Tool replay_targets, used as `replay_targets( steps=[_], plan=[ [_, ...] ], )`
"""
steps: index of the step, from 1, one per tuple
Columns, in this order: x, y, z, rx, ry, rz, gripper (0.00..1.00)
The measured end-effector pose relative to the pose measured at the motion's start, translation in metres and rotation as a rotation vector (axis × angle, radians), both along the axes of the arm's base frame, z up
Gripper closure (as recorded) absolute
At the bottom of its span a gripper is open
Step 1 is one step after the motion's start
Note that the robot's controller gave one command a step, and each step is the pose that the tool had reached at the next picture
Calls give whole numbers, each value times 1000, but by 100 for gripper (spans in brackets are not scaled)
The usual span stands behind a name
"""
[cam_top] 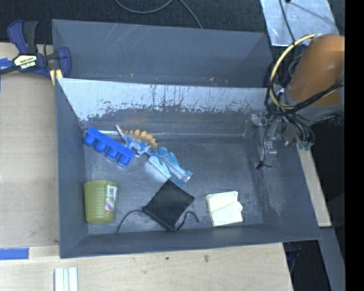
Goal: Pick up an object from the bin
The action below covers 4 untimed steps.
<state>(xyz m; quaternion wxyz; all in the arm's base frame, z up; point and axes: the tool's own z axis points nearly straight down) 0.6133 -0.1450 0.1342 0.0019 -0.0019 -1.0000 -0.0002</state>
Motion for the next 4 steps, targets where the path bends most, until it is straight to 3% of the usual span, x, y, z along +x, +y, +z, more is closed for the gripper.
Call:
replay_targets(
  steps=[1, 2, 3, 4],
  plan=[
    [0, 0, 2, 0, -2, 1, 0],
    [6, 15, -11, 0, -3, 58, 0],
    [-2, 73, 27, 0, 1, 73, 0],
    [7, 89, 45, 4, -15, 53, 0]
  ],
)
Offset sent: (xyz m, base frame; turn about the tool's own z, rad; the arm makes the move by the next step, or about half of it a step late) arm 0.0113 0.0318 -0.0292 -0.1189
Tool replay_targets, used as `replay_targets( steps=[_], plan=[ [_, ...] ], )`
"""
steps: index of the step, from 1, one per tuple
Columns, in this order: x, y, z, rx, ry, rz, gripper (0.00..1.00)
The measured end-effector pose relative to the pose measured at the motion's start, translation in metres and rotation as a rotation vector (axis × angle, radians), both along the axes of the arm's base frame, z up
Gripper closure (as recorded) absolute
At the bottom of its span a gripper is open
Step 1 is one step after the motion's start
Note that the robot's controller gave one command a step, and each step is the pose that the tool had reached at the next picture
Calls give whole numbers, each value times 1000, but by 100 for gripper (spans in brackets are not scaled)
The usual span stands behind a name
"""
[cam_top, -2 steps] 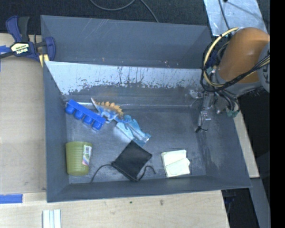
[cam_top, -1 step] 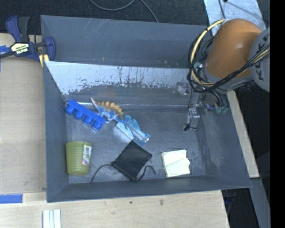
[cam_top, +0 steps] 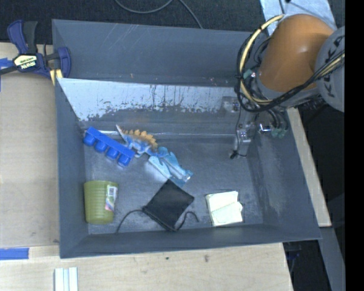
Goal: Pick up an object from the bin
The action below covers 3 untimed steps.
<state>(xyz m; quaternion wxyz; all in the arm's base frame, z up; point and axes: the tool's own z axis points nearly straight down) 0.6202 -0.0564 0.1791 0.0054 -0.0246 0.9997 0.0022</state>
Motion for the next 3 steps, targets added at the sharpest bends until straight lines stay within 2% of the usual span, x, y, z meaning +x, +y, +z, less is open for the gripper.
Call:
replay_targets(
  steps=[1, 2, 3],
  plan=[
    [-10, 7, -20, -10, 9, -4, 0],
    [-9, 48, -20, 1, 8, -13, 0],
    [-9, 47, -49, -6, -2, -32, 0]
  ],
)
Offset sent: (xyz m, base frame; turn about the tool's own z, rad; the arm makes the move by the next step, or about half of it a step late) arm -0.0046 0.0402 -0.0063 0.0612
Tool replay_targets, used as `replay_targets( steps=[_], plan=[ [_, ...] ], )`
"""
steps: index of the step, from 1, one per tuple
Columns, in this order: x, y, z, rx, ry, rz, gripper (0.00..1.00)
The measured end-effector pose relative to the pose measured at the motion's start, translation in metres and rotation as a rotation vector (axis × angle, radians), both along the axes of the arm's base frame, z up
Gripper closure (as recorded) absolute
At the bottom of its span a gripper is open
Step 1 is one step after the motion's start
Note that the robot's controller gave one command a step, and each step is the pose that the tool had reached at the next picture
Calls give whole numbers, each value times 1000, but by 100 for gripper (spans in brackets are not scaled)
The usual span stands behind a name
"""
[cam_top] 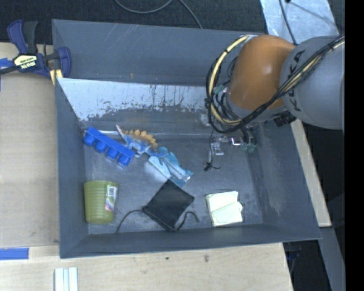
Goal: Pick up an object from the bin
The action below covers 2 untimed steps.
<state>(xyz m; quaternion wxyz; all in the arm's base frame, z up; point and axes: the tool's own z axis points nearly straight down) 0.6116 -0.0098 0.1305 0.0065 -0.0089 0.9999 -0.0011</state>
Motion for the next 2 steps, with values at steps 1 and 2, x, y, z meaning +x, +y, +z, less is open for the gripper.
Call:
replay_targets(
  steps=[1, 2],
  plan=[
    [-30, 38, -13, 4, 13, 7, 0],
    [-22, 56, -27, 7, -2, -3, 0]
  ],
)
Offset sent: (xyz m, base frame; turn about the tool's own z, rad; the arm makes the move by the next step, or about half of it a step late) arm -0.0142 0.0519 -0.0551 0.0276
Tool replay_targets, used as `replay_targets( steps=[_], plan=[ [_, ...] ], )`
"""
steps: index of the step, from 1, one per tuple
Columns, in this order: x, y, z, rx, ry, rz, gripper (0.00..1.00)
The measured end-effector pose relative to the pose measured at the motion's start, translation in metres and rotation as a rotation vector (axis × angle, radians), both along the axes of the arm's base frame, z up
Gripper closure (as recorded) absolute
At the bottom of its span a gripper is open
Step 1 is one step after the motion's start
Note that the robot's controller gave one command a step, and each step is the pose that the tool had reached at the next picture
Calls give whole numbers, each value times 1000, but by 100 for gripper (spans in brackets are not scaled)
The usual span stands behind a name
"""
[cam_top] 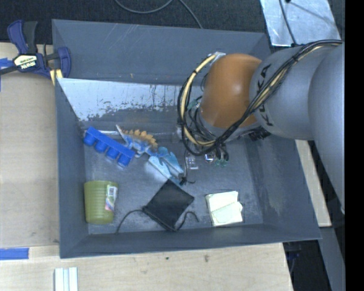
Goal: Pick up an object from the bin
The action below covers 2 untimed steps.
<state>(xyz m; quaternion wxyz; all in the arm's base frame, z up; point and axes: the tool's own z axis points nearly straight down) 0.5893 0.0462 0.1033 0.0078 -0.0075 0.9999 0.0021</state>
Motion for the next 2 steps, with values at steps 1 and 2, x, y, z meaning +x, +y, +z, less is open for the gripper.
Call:
replay_targets(
  steps=[1, 2],
  plan=[
    [-44, 13, -27, 0, 14, -153, 100],
    [-44, 13, -27, -1, 14, -152, 100]
  ],
)
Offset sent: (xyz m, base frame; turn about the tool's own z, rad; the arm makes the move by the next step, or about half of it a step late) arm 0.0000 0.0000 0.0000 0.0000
